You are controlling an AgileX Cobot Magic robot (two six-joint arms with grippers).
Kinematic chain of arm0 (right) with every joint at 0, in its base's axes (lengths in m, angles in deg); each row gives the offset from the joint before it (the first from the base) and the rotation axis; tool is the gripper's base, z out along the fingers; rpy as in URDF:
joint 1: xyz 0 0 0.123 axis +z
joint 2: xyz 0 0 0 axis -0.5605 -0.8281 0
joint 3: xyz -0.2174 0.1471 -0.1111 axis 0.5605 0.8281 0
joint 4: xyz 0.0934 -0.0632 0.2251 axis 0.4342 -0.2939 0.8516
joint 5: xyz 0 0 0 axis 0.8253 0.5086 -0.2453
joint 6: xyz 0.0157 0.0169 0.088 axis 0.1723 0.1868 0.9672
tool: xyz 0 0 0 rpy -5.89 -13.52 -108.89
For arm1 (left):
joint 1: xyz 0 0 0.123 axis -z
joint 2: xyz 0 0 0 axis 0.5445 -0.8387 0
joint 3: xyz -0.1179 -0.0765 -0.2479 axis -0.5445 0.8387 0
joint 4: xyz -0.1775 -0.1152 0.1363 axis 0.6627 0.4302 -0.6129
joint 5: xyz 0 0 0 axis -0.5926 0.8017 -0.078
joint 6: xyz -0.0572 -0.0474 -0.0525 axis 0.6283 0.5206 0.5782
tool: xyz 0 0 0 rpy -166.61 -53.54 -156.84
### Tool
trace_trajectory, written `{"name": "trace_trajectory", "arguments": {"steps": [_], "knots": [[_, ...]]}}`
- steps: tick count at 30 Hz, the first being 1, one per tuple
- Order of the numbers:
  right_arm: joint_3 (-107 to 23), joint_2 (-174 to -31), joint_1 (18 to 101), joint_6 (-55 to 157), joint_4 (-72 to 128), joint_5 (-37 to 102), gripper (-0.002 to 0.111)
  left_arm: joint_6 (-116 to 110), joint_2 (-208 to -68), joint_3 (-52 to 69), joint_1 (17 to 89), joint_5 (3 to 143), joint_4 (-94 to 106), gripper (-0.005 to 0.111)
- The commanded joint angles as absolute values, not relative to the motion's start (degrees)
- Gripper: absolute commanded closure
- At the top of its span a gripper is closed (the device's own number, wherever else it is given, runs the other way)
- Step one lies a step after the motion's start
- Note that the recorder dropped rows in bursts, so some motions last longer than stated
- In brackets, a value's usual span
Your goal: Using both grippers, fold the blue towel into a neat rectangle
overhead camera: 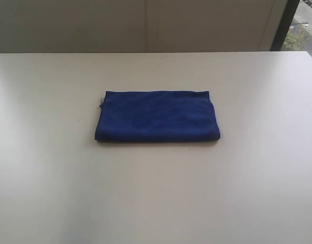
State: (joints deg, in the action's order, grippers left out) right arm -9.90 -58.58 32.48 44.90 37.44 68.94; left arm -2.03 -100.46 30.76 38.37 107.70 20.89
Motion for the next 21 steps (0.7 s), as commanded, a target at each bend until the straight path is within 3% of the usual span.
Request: {"name": "trace_trajectory", "arguments": {"steps": [1,4,21], "knots": [[-3.2,-44.1,32.3,44.5,37.4,63.2,0.108,-2.1,-89.0,36.8,38.3,103.3,21.7,0.107],[3.0,-38.9,32.3,44.5,37.2,54.6,0.108,-1.8,-87.0,43.0,38.3,95.0,21.7,0.107],[4.8,-38.2,32.3,44.5,37.2,59.3,0.108,-2.0,-87.0,45.0,38.3,99.7,21.7,0.107]]}}
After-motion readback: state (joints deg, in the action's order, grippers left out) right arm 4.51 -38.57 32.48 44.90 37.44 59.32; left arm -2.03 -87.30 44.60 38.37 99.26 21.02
